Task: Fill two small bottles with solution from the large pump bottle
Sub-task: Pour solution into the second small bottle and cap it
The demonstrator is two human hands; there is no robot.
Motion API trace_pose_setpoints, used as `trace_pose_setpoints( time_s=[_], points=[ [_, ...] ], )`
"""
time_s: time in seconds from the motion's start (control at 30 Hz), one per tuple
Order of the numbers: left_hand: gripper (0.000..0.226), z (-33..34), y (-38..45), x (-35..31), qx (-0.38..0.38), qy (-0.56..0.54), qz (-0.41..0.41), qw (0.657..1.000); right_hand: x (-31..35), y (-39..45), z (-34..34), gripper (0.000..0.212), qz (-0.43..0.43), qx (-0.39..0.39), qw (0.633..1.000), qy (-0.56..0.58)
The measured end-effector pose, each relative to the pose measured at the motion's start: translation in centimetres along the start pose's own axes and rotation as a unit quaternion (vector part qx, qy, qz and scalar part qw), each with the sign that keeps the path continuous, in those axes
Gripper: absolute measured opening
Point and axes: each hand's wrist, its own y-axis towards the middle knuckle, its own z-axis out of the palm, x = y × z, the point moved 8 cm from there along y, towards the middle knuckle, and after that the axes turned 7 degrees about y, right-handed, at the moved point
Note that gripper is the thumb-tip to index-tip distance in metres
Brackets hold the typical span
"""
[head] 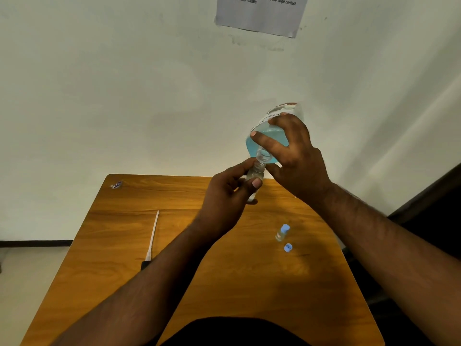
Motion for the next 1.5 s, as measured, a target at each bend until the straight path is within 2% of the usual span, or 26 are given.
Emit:
trace_pose_setpoints(
  time_s=[0.23, 0.43, 0.53, 0.7, 0.77, 0.87, 0.97, 1.13, 1.2, 1.33, 1.37, 1.43, 1.5],
  points=[
    [0.037, -0.1, -0.4, 0.4, -0.001, -0.018, 0.012, 1.0, -0.3, -0.9, 0.7, 0.054, 0.052, 0.005, 0.996, 0.07],
    [0.037, -0.4, -2.2, 3.3, 0.011, -0.031, -0.028, 0.999, -0.2, -3.7, 4.3, 0.064, 0.122, 0.025, 0.975, 0.182],
    [0.035, -0.9, -3.6, 5.8, 0.014, -0.023, -0.07, 0.997, -0.1, -6.3, 8.0, 0.067, 0.186, 0.046, 0.946, 0.261],
    [0.032, -1.5, -6.1, 9.0, 0.008, -0.018, -0.12, 0.993, -0.7, -11.6, 14.3, 0.069, 0.351, 0.066, 0.855, 0.375],
    [0.029, -1.5, -6.8, 9.7, 0.005, -0.022, -0.131, 0.991, -0.4, -13.7, 16.8, 0.071, 0.382, 0.098, 0.822, 0.412],
    [0.028, -1.4, -7.5, 10.7, -0.006, -0.02, -0.152, 0.988, 0.3, -15.7, 19.1, 0.073, 0.387, 0.132, 0.799, 0.442],
    [0.028, -0.8, -8.0, 11.4, -0.012, -0.033, -0.172, 0.984, 0.9, -17.0, 20.7, 0.074, 0.388, 0.16, 0.795, 0.438],
    [0.03, 0.6, -8.0, 11.8, -0.025, -0.01, -0.169, 0.985, 1.1, -18.7, 22.0, 0.066, 0.405, 0.156, 0.777, 0.456],
    [0.029, 1.6, -7.8, 11.8, -0.023, -0.001, -0.162, 0.987, 0.9, -18.8, 22.0, 0.066, 0.392, 0.157, 0.782, 0.458],
    [0.027, 3.5, -7.4, 11.9, -0.026, -0.01, -0.146, 0.989, 0.5, -19.0, 21.4, 0.096, 0.324, 0.235, 0.809, 0.431],
    [0.027, 4.0, -7.3, 12.1, -0.029, -0.018, -0.146, 0.989, -0.4, -19.6, 20.9, 0.096, 0.316, 0.238, 0.818, 0.419],
    [0.026, 5.4, -7.2, 12.8, -0.032, -0.024, -0.158, 0.987, -3.4, -21.7, 19.4, 0.072, 0.32, 0.212, 0.833, 0.398],
    [0.026, 6.9, -7.0, 13.8, -0.032, -0.023, -0.173, 0.984, -7.3, -24.8, 18.0, 0.032, 0.347, 0.196, 0.849, 0.347]
  ],
)
